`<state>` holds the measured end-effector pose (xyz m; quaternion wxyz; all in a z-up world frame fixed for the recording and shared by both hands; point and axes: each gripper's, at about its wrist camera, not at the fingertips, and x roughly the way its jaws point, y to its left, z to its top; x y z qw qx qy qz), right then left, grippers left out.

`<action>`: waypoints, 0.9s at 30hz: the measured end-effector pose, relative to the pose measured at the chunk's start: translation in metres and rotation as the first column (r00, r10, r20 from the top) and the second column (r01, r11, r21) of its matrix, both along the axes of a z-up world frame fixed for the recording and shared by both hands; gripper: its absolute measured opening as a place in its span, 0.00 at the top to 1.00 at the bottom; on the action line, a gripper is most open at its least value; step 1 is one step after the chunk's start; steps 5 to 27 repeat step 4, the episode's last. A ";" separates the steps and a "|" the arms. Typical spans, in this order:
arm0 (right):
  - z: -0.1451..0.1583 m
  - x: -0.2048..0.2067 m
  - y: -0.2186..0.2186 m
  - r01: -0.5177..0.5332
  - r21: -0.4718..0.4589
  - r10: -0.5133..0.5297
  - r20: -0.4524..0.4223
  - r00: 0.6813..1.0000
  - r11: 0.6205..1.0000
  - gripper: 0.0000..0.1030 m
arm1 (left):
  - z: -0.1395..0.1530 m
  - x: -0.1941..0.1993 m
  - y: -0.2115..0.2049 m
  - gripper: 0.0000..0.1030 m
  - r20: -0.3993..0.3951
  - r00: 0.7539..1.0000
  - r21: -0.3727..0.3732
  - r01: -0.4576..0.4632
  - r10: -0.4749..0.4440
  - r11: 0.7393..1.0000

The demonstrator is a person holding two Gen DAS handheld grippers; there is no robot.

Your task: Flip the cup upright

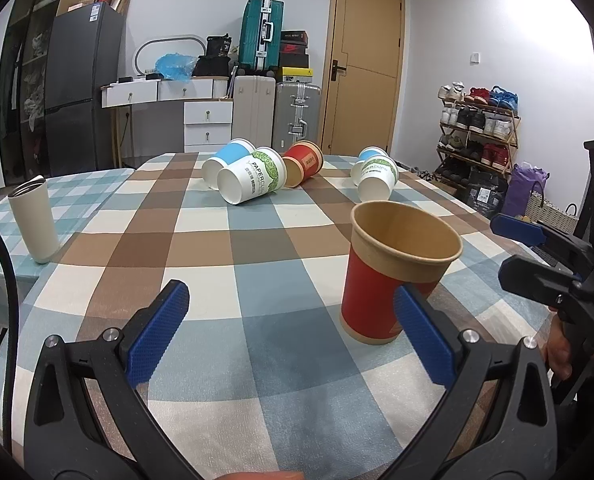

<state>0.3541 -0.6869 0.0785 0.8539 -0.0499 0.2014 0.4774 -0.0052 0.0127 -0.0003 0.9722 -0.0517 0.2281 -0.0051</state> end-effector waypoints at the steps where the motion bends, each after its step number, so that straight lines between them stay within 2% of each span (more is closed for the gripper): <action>1: 0.000 0.000 0.000 -0.001 0.001 0.001 -0.001 1.000 1.000 0.00 | 0.000 -0.001 0.000 0.01 -0.001 1.000 -0.001 0.000 0.000 1.000; 27: 0.000 0.000 0.000 -0.001 0.000 0.001 -0.001 1.000 1.000 0.00 | 0.001 0.000 0.000 0.01 0.001 1.000 -0.001 0.002 -0.002 1.000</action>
